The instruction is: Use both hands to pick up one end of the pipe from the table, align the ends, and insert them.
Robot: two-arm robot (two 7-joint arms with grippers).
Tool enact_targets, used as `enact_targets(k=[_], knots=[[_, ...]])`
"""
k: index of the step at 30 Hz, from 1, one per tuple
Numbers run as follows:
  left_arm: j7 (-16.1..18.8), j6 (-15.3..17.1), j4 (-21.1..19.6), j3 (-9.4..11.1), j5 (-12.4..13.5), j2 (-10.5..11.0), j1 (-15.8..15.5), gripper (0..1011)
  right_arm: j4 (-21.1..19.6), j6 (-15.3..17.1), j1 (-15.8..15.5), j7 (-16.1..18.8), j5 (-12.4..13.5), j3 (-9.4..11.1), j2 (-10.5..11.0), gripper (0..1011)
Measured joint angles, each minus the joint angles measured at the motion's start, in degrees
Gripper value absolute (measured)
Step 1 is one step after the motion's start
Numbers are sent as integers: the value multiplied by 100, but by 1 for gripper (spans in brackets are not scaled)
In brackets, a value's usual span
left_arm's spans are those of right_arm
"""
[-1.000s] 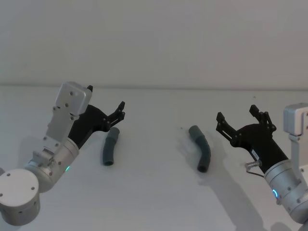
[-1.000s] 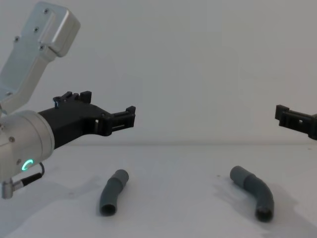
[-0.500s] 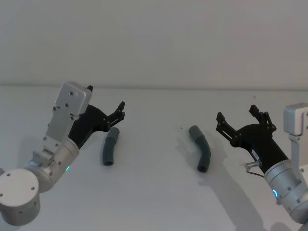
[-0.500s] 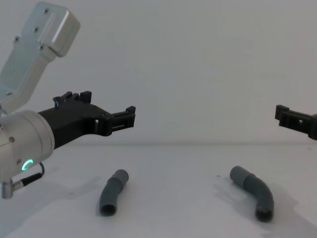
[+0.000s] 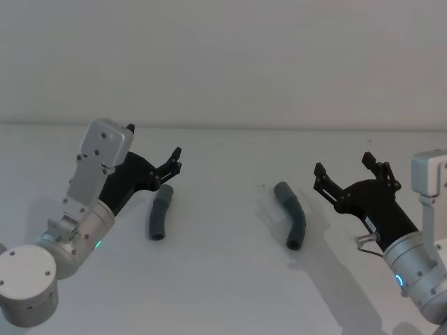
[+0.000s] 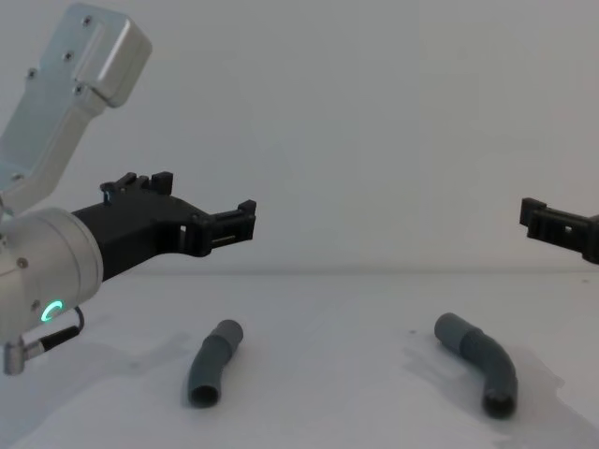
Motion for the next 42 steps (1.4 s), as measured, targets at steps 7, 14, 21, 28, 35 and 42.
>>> enact_targets(k=[7, 14, 21, 28, 35, 42], knots=[[0, 0, 0, 0, 0, 0, 0, 1001, 0, 0, 0, 0, 0, 0, 0, 1000], [0, 0, 0, 0, 0, 0, 0, 1001, 0, 0, 0, 1, 0, 0, 0, 1000], [0, 0, 0, 0, 0, 0, 0, 1001, 0, 0, 0, 1, 0, 0, 0, 1000], [0, 0, 0, 0, 0, 0, 0, 1001, 0, 0, 0, 1, 0, 0, 0, 1000], [-2, 59, -19, -1, -2, -15, 7, 1001, 0, 0, 0, 1, 0, 0, 0, 1000], [30, 404, -129, -13, -53, -75, 60, 1001, 0, 0, 0, 1, 0, 0, 0, 1000]])
